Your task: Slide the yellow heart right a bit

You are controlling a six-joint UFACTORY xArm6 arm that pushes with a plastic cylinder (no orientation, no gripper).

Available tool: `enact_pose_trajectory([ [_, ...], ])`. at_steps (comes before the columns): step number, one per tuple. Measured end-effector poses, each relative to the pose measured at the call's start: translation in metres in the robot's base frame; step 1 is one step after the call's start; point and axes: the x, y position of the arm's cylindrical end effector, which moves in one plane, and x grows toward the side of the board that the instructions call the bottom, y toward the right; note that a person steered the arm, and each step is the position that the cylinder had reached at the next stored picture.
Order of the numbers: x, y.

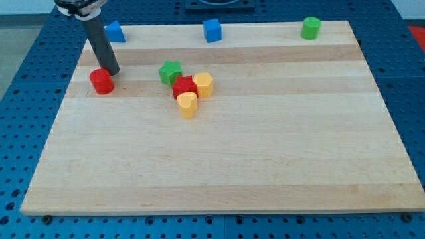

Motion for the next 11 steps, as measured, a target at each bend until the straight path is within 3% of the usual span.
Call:
enact_pose_trajectory([
  [3, -0.001, -0.006],
  [4, -0.019, 0.012],
  [8, -0.019, 0.084],
  [11, -0.019, 0.079],
])
